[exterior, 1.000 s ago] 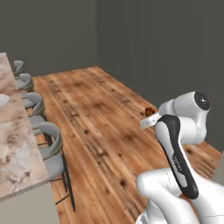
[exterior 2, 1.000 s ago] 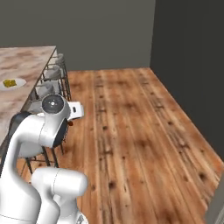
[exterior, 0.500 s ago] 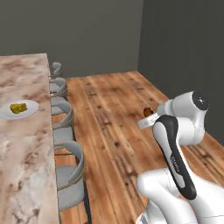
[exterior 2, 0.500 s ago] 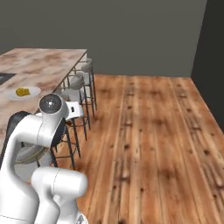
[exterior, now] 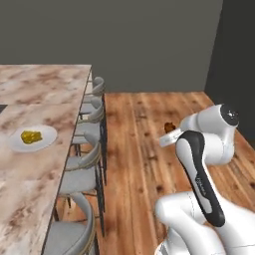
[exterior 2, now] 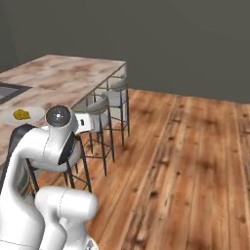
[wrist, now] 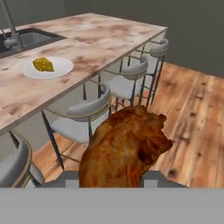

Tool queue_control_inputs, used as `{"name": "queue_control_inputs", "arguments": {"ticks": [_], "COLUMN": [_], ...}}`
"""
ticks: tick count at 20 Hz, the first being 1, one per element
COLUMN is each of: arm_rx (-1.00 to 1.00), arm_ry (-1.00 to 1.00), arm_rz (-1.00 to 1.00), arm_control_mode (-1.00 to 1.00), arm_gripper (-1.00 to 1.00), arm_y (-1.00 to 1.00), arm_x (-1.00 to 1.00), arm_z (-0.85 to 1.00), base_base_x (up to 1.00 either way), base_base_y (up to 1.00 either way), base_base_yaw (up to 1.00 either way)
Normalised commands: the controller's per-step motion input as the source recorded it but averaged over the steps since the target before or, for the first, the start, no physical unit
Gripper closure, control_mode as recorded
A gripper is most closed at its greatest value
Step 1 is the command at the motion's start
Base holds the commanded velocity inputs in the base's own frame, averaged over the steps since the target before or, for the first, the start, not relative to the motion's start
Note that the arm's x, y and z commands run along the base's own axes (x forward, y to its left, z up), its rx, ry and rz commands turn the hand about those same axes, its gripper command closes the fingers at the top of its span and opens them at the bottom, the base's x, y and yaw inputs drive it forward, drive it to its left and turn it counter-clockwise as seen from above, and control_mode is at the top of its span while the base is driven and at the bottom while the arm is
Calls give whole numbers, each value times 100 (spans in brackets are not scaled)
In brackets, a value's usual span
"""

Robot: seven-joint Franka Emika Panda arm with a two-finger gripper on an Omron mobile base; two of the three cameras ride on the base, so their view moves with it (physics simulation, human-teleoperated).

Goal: Take the cheese, chicken drumstick, and lemon from the fridge and place them on the plate on the dining counter to create an appetizer plate.

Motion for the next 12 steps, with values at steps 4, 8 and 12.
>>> {"name": "queue_control_inputs", "arguments": {"ticks": [4,8,12], "arm_rx": [0,0,0], "arm_ry": [0,0,0], "arm_rz": [0,0,0], "arm_control_mode": [100,100,100], "arm_gripper": [100,100,100], "arm_y": [0,0,0], "arm_x": [0,0,0], "arm_z": [0,0,0], "base_base_x": [100,100,96], "base_base_y": [-4,-1,0], "base_base_yaw": [47,51,53]}}
